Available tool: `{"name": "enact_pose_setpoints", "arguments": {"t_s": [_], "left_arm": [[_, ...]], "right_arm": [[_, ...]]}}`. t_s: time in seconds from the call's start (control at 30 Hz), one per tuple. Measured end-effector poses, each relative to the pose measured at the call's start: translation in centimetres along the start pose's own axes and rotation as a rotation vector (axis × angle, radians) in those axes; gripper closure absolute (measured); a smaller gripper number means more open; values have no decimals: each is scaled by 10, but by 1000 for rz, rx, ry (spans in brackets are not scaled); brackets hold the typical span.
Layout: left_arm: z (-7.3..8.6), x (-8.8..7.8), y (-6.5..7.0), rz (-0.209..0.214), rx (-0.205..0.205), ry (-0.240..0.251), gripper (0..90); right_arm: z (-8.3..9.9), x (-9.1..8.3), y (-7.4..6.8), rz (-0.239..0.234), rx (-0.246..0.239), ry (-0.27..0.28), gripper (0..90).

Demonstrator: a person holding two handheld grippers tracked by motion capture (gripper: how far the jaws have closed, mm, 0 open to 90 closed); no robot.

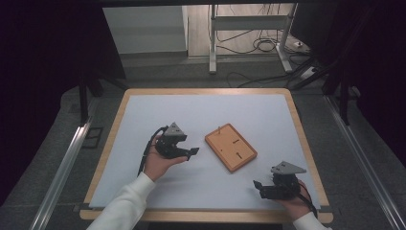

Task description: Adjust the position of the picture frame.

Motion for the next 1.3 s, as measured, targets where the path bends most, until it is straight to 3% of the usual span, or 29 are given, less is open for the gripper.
{"name": "enact_pose_setpoints", "arguments": {"t_s": [0.23,0.67,1.3], "left_arm": [[-12,8,1,-26,1,25,266],[-22,31,2,-22,5,-12,266],[-38,63,2,-35,9,-13,268]], "right_arm": [[0,-3,2,7,3,13,118],[0,-1,0,1,-17,12,118],[2,1,0,3,-15,0,118]]}}
Point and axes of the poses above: each handheld gripper's, and its own axes: x roughly forward along the jaws, z roughly out of its underside, y roughly to its right, the point moved 1 cm from there along x, roughly forward along the jaws, and after that the axes turned 4 degrees about -x, right-handed, at the moved point
